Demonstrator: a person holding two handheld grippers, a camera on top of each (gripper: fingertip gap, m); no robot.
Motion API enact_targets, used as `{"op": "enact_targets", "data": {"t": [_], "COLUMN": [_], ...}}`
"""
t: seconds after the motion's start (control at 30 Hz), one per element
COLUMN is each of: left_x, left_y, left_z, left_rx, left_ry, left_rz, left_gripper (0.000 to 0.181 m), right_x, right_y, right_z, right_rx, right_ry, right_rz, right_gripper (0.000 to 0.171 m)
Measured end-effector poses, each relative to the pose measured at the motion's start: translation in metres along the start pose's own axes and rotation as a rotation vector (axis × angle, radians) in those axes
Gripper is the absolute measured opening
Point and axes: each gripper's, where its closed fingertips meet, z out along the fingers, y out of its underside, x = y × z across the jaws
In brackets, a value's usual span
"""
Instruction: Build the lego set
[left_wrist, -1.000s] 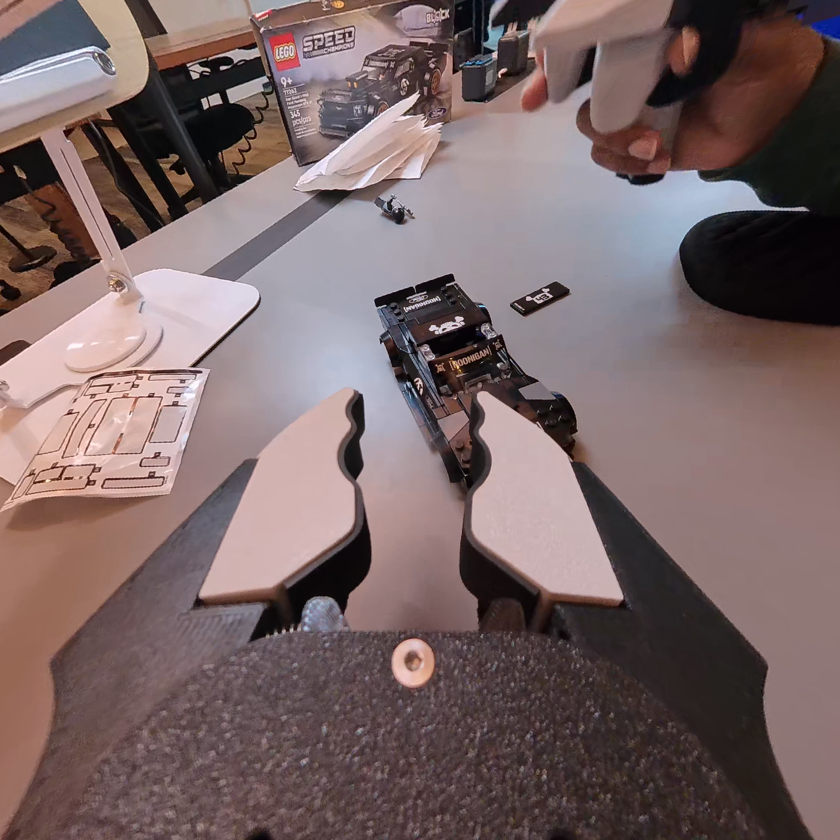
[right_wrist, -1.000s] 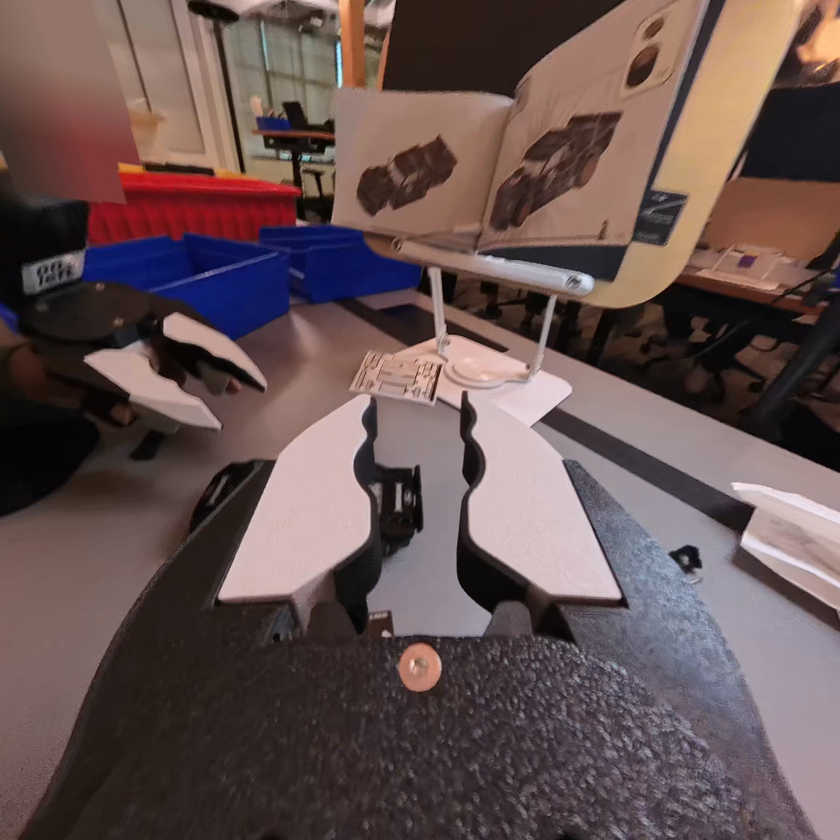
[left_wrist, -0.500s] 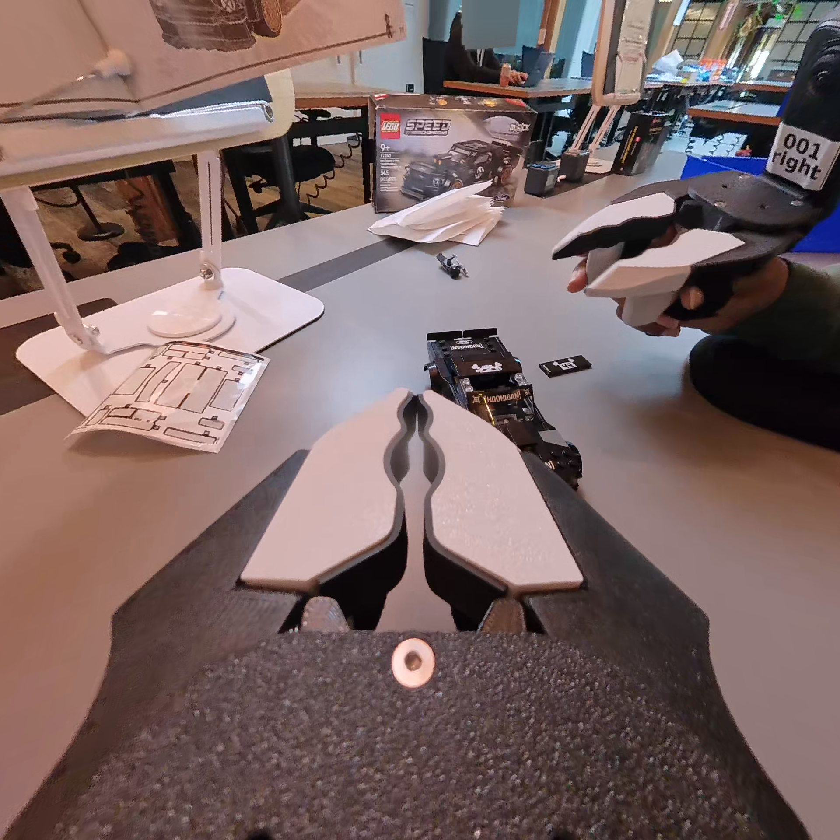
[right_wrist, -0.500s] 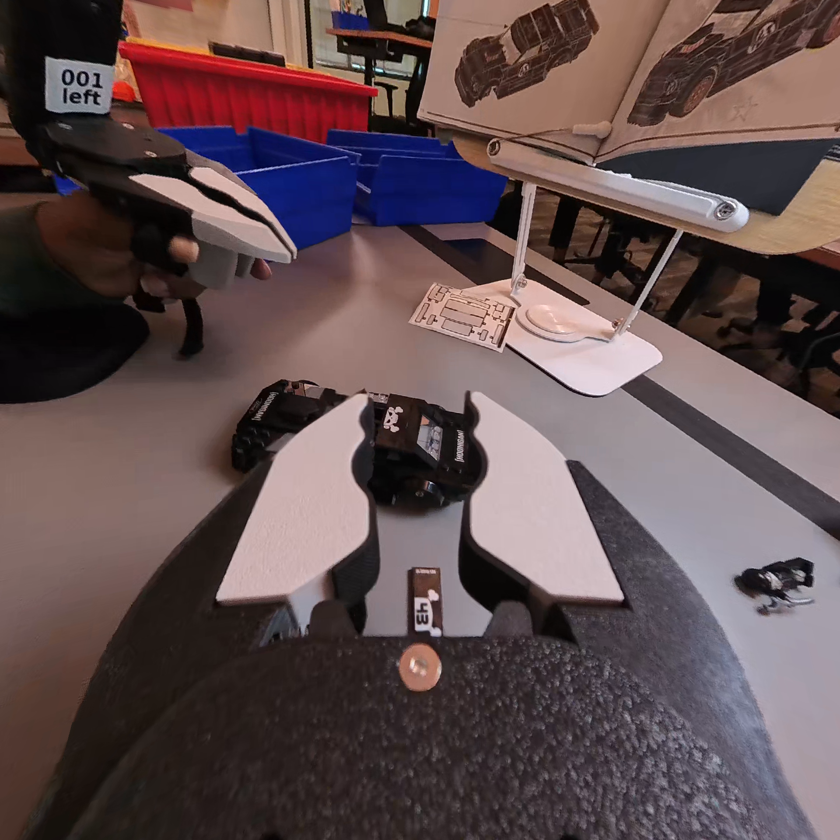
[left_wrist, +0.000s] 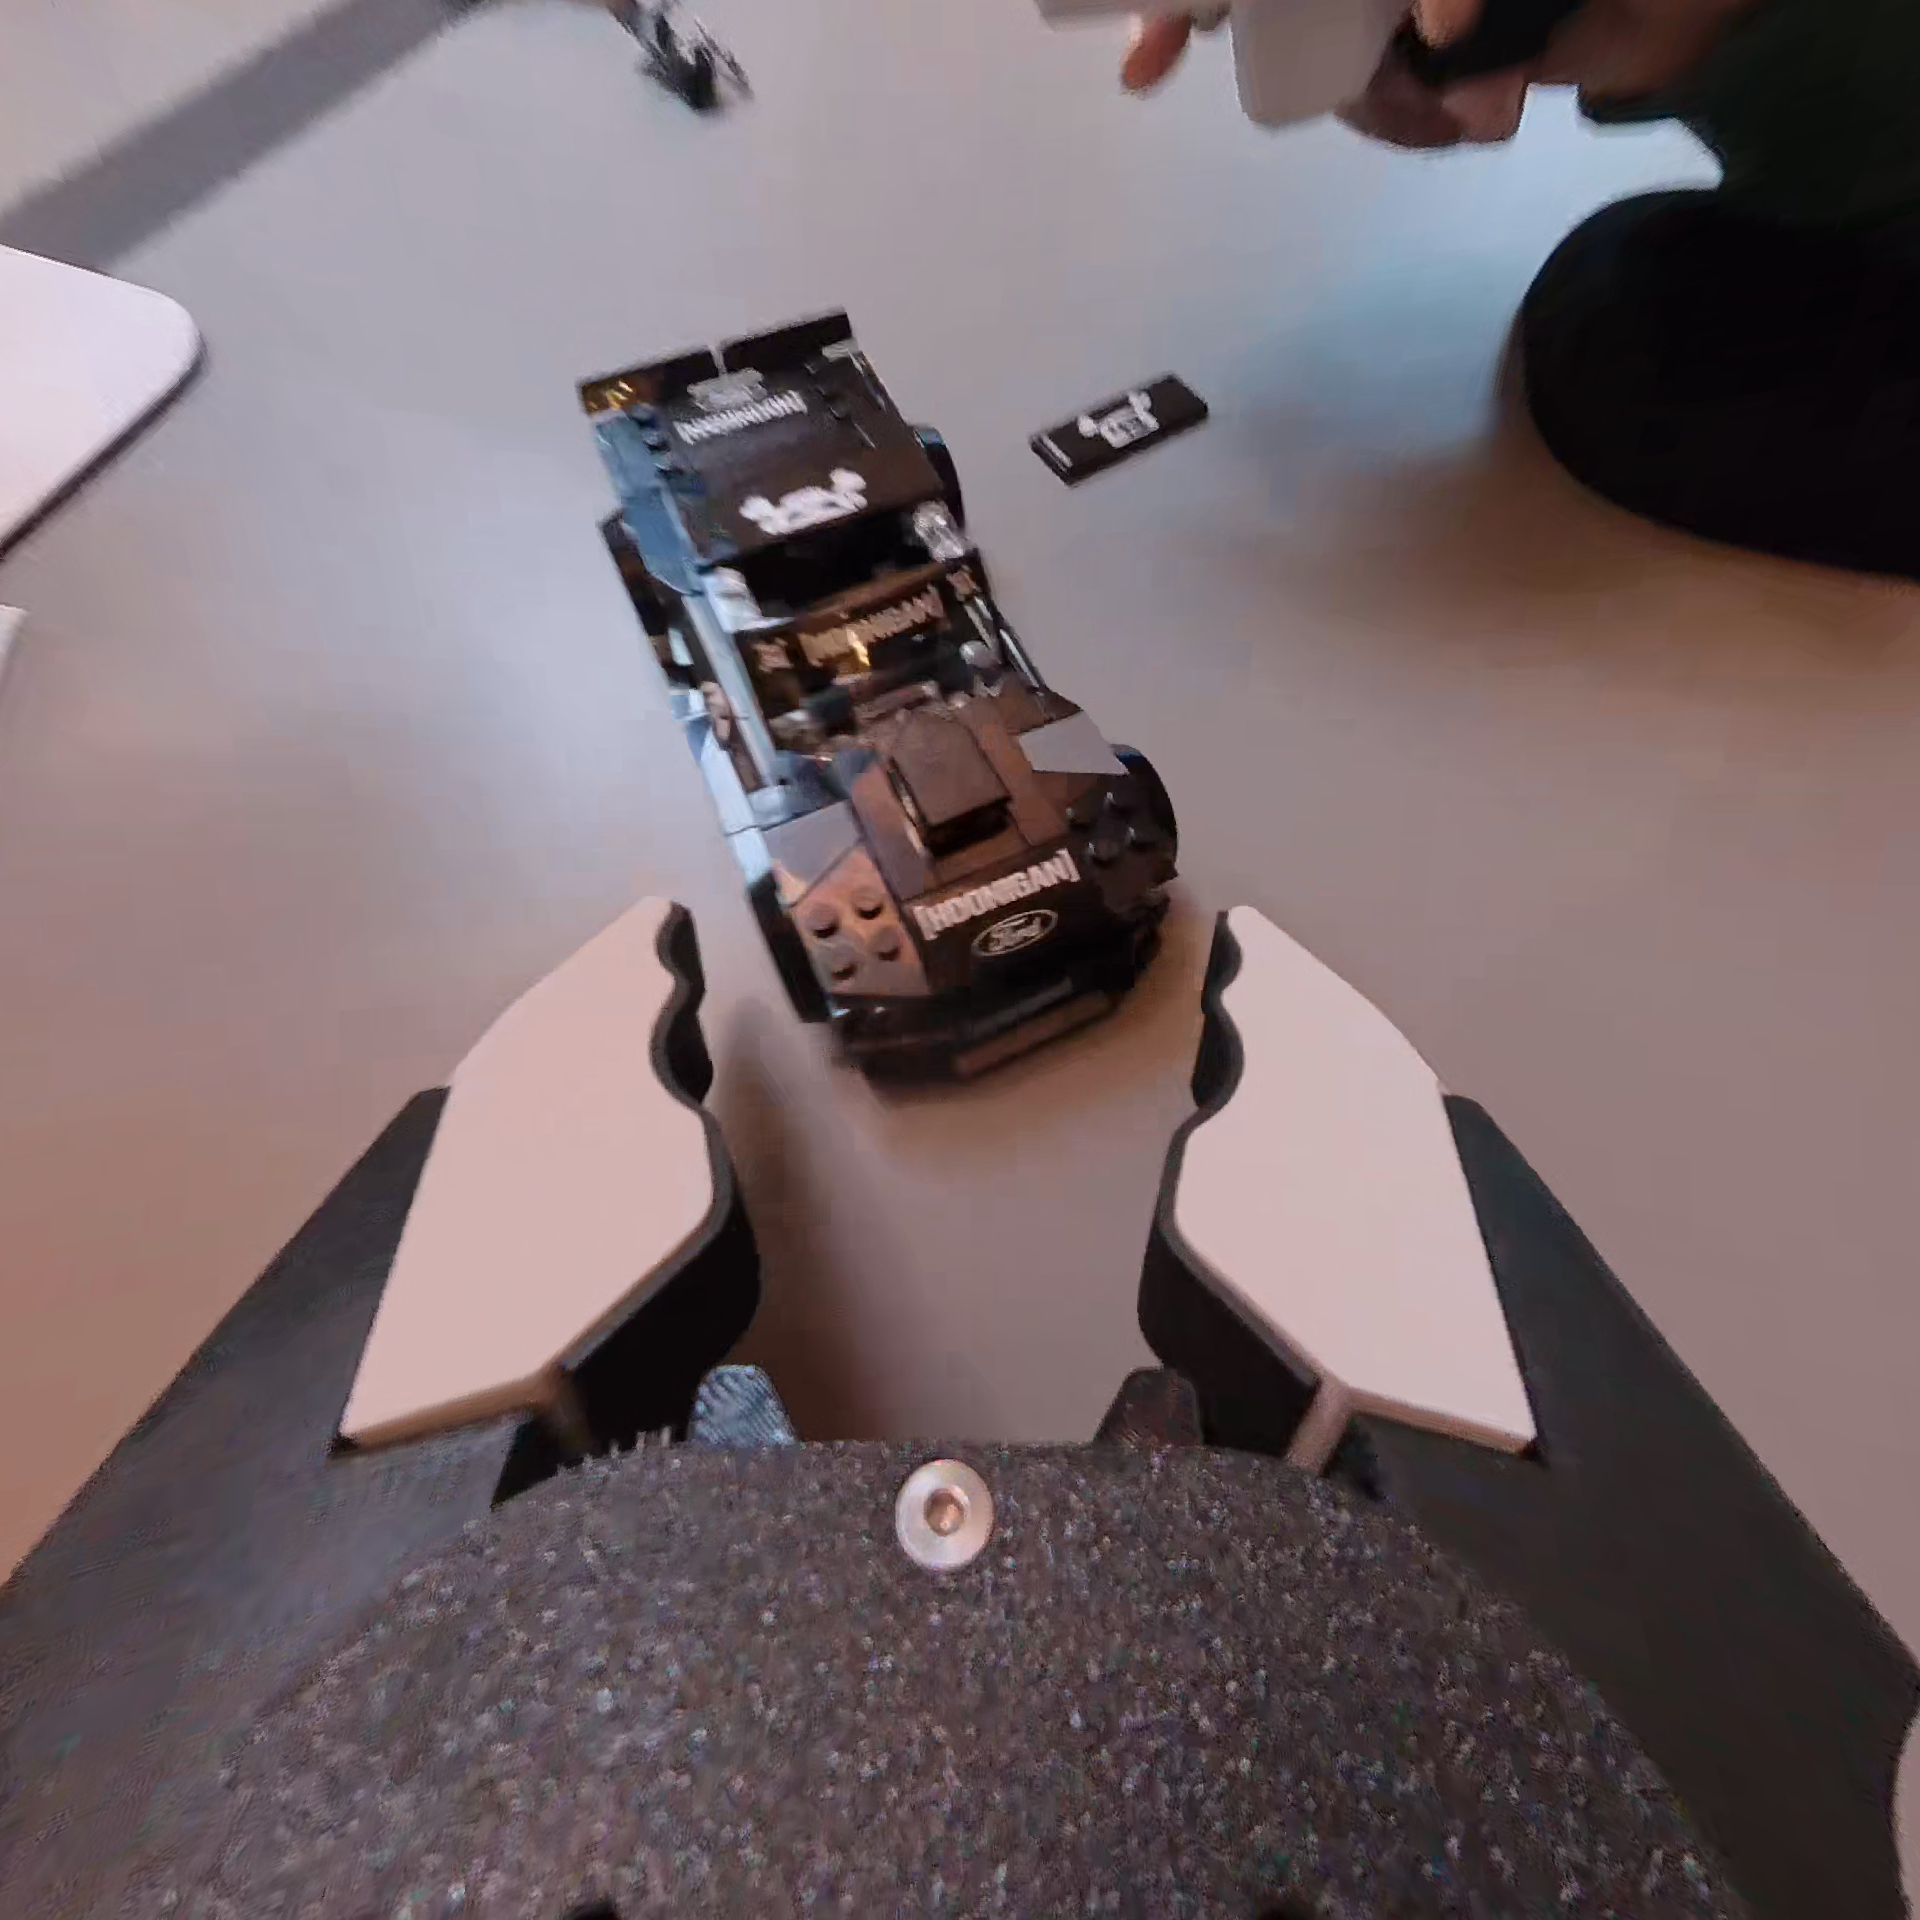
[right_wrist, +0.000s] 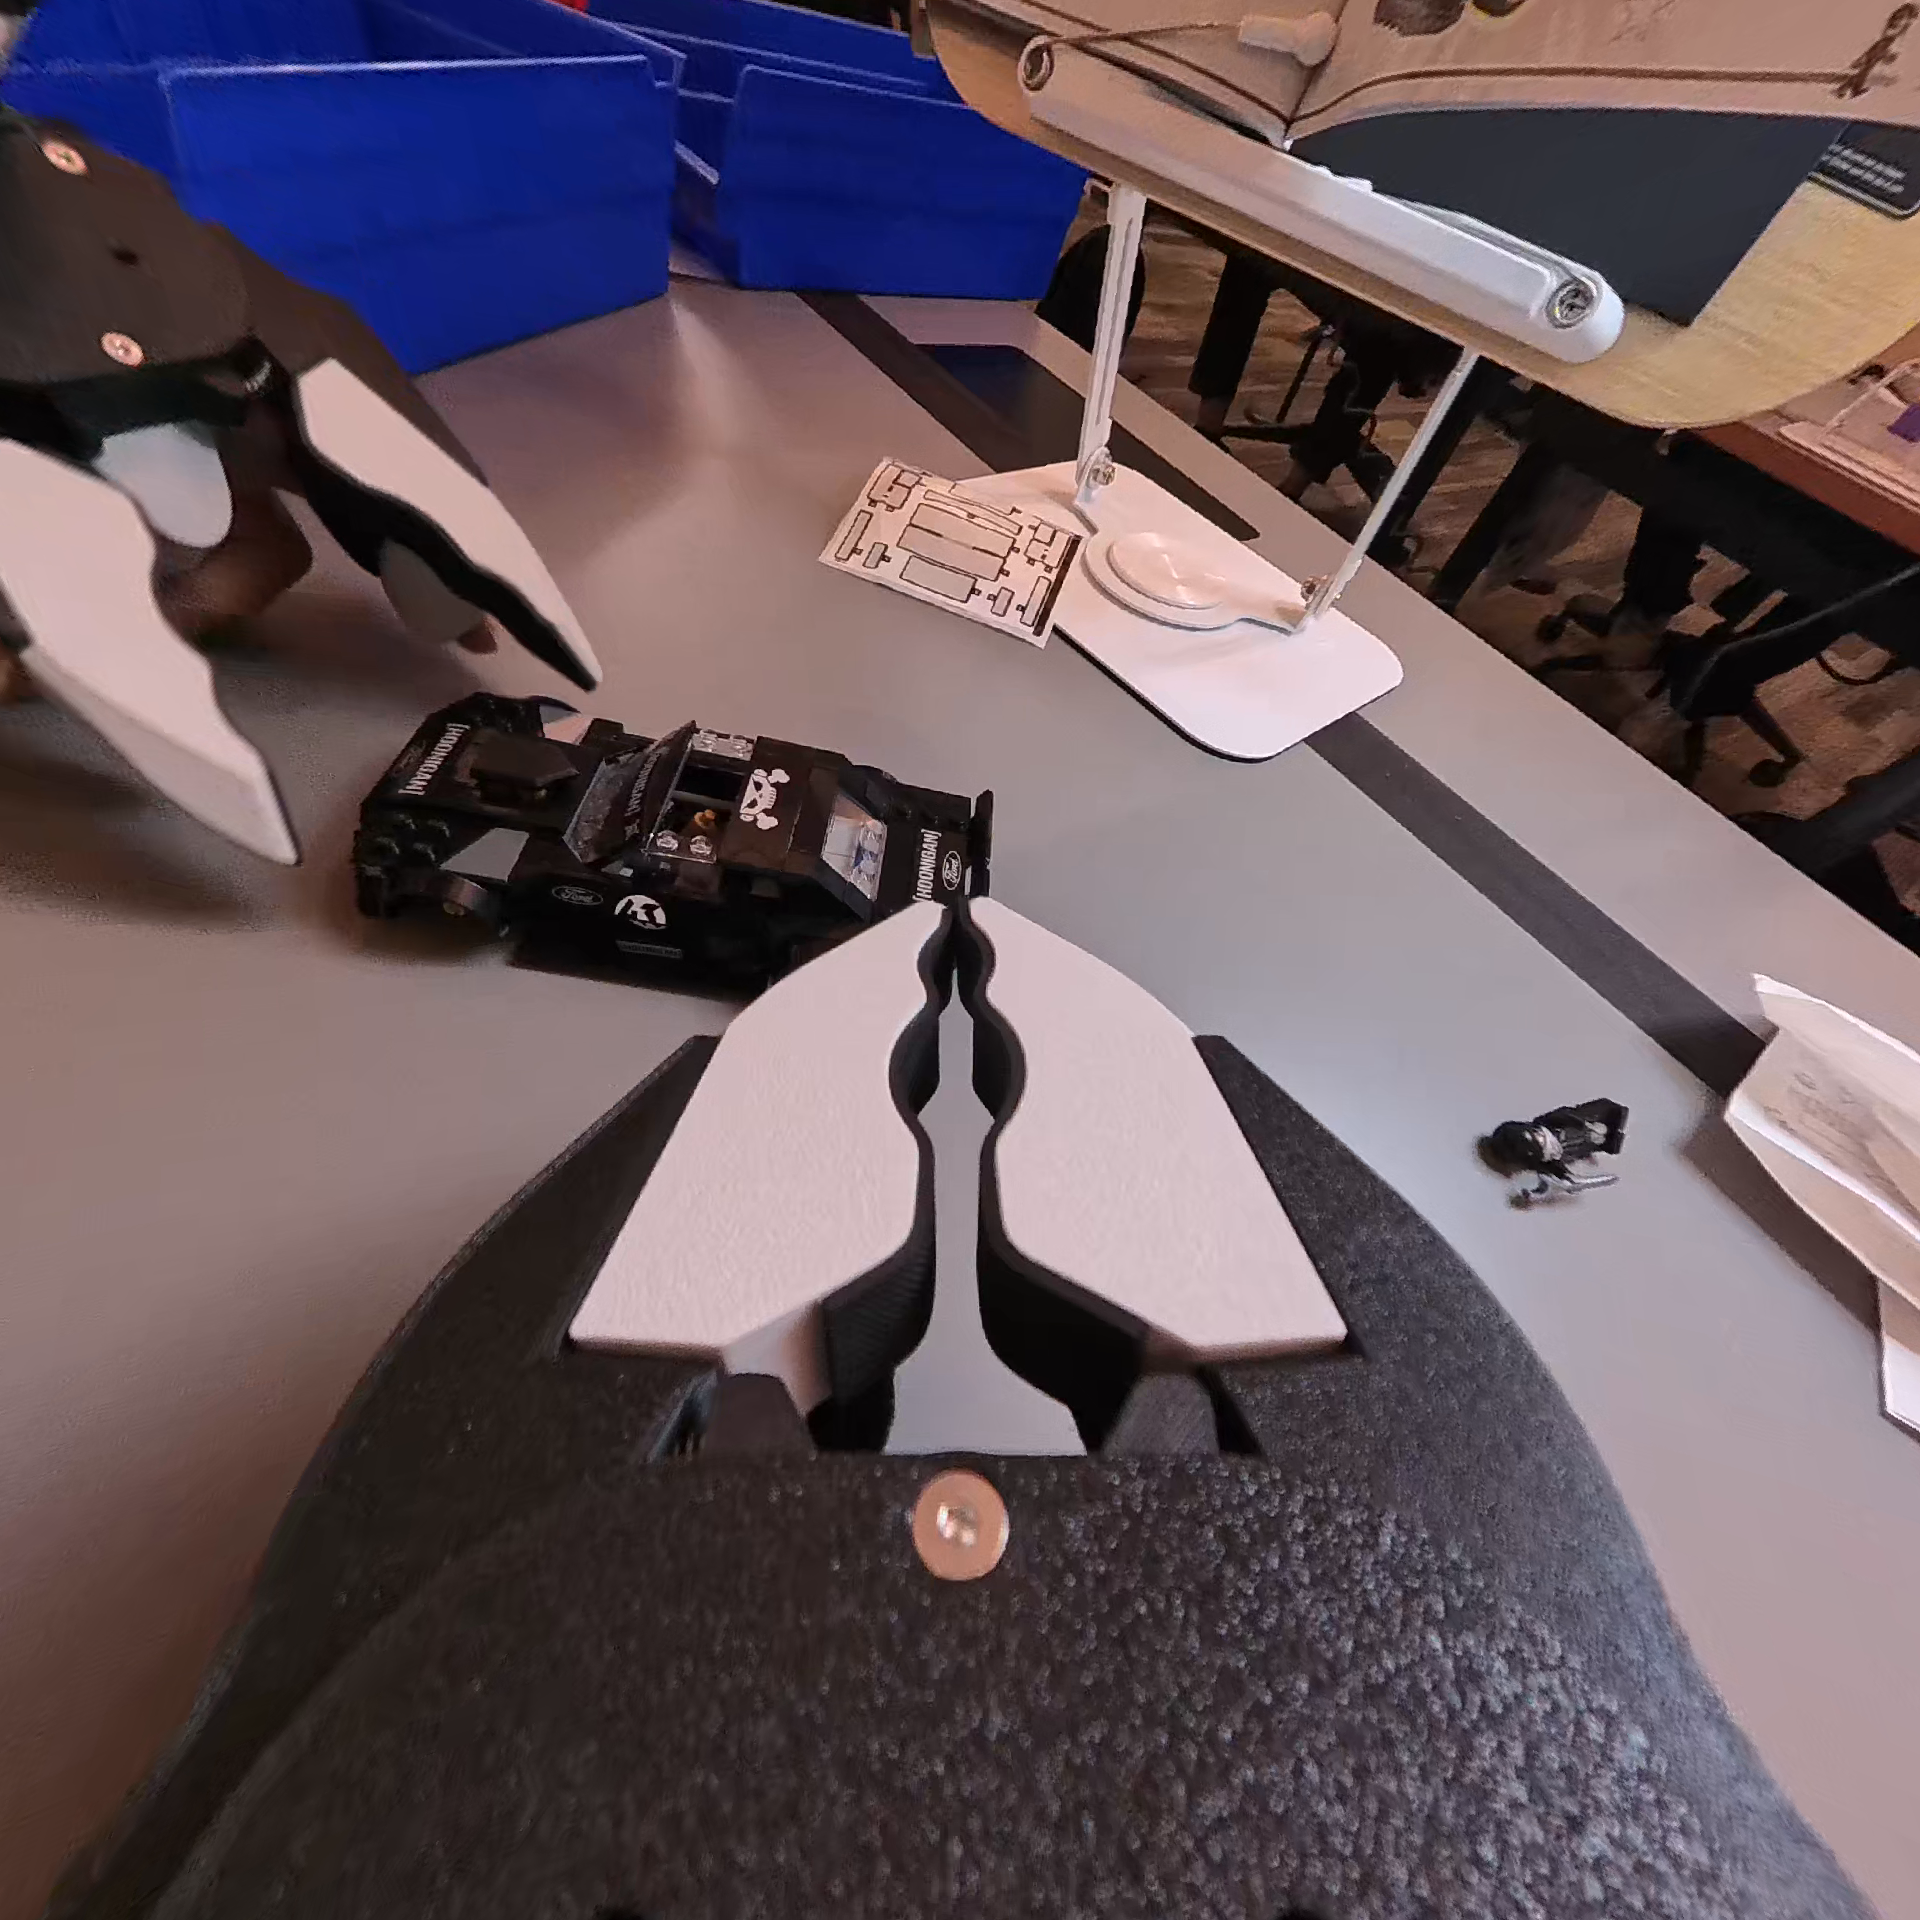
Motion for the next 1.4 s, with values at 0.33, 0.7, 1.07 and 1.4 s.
{"op": "enact_targets", "data": {"t": [0.33,0.7,1.07,1.4], "left_x": [-0.024,-0.017,0.005,0.007], "left_y": [0.015,0.015,0.004,-0.001], "left_z": [0.002,0.004,0.0,0.014], "left_rx": [-0.099,-0.097,-0.033,-0.049], "left_ry": [-0.099,-0.065,0.03,0.023], "left_rz": [0.048,0.048,0.08,0.109], "left_gripper": [0.076,0.071,0.059,0.063], "right_x": [0.011,-0.012,-0.027,-0.029], "right_y": [0.002,0.063,0.087,0.068], "right_z": [-0.002,-0.002,-0.008,-0.004], "right_rx": [-0.001,-0.383,-0.561,-0.453], "right_ry": [0.046,-0.137,-0.193,-0.207], "right_rz": [0.012,0.029,0.062,0.097], "right_gripper": [0.0,0.032,0.016,0.015]}}
